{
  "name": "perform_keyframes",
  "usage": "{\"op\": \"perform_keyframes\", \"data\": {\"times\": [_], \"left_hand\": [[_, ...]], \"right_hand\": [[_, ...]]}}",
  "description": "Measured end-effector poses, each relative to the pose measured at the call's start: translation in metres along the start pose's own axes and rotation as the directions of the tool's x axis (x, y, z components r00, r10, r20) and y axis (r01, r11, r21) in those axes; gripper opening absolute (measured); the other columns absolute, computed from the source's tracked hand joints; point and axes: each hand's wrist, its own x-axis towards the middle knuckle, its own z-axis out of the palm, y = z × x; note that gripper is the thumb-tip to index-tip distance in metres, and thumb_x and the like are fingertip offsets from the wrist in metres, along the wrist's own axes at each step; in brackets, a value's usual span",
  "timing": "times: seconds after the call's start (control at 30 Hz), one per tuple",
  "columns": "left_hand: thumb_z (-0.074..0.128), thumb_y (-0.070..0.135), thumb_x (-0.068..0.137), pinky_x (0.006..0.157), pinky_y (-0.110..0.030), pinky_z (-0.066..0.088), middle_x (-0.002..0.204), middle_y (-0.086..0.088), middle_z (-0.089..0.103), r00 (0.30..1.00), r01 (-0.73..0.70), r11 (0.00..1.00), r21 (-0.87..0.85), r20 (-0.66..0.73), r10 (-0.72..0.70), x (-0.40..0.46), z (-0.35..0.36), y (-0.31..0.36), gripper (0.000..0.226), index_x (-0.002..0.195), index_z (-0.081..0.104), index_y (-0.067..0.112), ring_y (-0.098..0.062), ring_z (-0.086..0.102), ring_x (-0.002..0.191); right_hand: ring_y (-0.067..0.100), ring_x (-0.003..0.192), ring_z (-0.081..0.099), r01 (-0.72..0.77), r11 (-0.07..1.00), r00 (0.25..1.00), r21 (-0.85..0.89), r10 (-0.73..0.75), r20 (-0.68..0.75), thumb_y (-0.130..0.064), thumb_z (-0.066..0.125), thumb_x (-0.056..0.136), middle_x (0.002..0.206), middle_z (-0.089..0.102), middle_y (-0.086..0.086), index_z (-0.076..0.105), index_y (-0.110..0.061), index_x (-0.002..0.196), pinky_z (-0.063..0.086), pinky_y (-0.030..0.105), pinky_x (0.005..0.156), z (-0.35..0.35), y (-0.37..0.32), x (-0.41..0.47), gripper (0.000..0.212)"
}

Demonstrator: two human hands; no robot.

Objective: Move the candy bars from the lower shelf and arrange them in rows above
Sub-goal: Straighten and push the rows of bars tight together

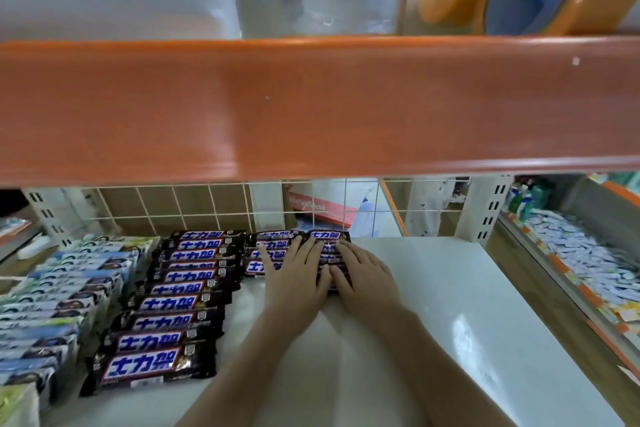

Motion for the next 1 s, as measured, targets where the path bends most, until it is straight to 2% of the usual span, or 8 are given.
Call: {"op": "perform_keyframes", "data": {"times": [0.1, 0.2, 0.3, 0.43, 0.57, 0.7, 0.83, 1.0], "left_hand": [[-0.010, 0.048, 0.080, 0.106, -0.060, -0.015, 0.153, 0.009, 0.024, 1.000, 0.004, 1.000, 0.007, 0.006, -0.004, -0.002, -0.003, 0.000, 0.078, 0.146, 0.026, 0.026, -0.009, 0.012, 0.143], [-0.011, 0.048, 0.080, 0.107, -0.063, -0.011, 0.154, 0.011, 0.022, 0.999, 0.013, 1.000, 0.009, 0.029, -0.013, -0.002, -0.002, 0.000, 0.078, 0.147, 0.022, 0.025, -0.009, 0.010, 0.143], [-0.008, 0.047, 0.085, 0.108, -0.065, -0.006, 0.154, 0.011, 0.022, 0.998, 0.010, 1.000, 0.023, 0.068, -0.012, -0.003, -0.002, -0.001, 0.072, 0.147, 0.021, 0.024, -0.008, 0.009, 0.143], [0.000, 0.046, 0.092, 0.107, -0.065, -0.007, 0.154, 0.011, 0.021, 0.995, 0.023, 1.000, -0.004, 0.098, -0.023, -0.001, -0.005, 0.000, 0.063, 0.147, 0.021, 0.024, -0.007, 0.007, 0.143], [-0.014, 0.048, 0.079, 0.107, -0.065, -0.009, 0.155, 0.011, 0.019, 0.996, 0.020, 1.000, 0.006, 0.088, -0.020, -0.002, -0.005, 0.000, 0.080, 0.148, 0.019, 0.024, -0.007, 0.006, 0.143], [-0.013, 0.049, 0.081, 0.107, -0.063, -0.012, 0.155, 0.011, 0.017, 0.998, 0.011, 1.000, -0.018, 0.059, -0.010, -0.004, -0.008, -0.005, 0.079, 0.148, 0.018, 0.022, -0.006, 0.002, 0.143], [-0.014, 0.052, 0.080, 0.109, -0.062, -0.010, 0.156, 0.013, 0.010, 0.995, 0.000, 0.999, -0.039, 0.096, 0.004, -0.009, -0.010, -0.012, 0.078, 0.149, 0.011, 0.024, -0.003, -0.006, 0.143], [-0.019, 0.052, 0.077, 0.108, -0.063, -0.009, 0.156, 0.013, 0.005, 0.988, -0.018, 1.000, -0.010, 0.154, 0.020, -0.009, -0.011, -0.012, 0.082, 0.149, 0.007, 0.024, -0.004, -0.010, 0.142]], "right_hand": [[0.012, 0.141, 0.021, 0.002, 0.999, 1.000, 0.036, -0.003, 0.008, -0.058, 0.007, 0.078, 0.156, 0.022, -0.007, 0.023, -0.026, 0.149, 0.016, 0.033, 0.115, -0.002, 0.003, 0.000, 0.080], [0.011, 0.142, 0.020, -0.004, 1.000, 0.999, -0.004, 0.004, 0.044, -0.051, 0.018, 0.091, 0.156, 0.019, -0.008, 0.019, -0.027, 0.150, 0.015, 0.039, 0.116, -0.002, 0.007, 0.000, 0.064], [0.011, 0.142, 0.019, -0.011, 1.000, 0.998, -0.022, 0.012, 0.058, -0.043, 0.028, 0.100, 0.156, 0.020, -0.008, 0.019, -0.026, 0.150, 0.012, 0.039, 0.116, 0.000, 0.008, 0.000, 0.053], [0.012, 0.142, 0.020, -0.004, 0.999, 0.999, -0.032, 0.006, 0.053, -0.045, 0.024, 0.098, 0.155, 0.024, -0.007, 0.023, -0.026, 0.148, 0.013, 0.040, 0.116, 0.000, 0.008, 0.002, 0.053], [0.012, 0.142, 0.018, -0.005, 1.000, 0.998, -0.013, 0.006, 0.066, -0.041, 0.029, 0.100, 0.156, 0.019, -0.007, 0.020, -0.026, 0.149, 0.011, 0.040, 0.117, -0.002, 0.007, 0.001, 0.053], [0.011, 0.145, 0.008, -0.007, 0.999, 0.996, 0.036, 0.004, 0.091, -0.038, 0.027, 0.101, 0.159, 0.008, -0.003, 0.008, -0.023, 0.152, 0.005, 0.041, 0.117, -0.006, 0.003, -0.001, 0.057], [0.015, 0.146, 0.001, -0.028, 0.998, 0.989, -0.052, 0.035, 0.146, -0.041, 0.023, 0.101, 0.160, 0.000, 0.003, -0.003, -0.019, 0.152, 0.000, 0.043, 0.116, -0.003, -0.001, -0.004, 0.061], [0.016, 0.146, -0.002, -0.025, 0.994, 0.983, -0.106, 0.044, 0.180, -0.041, 0.020, 0.102, 0.159, -0.003, 0.005, -0.005, -0.014, 0.151, -0.002, 0.041, 0.116, -0.001, -0.004, -0.004, 0.061]]}}
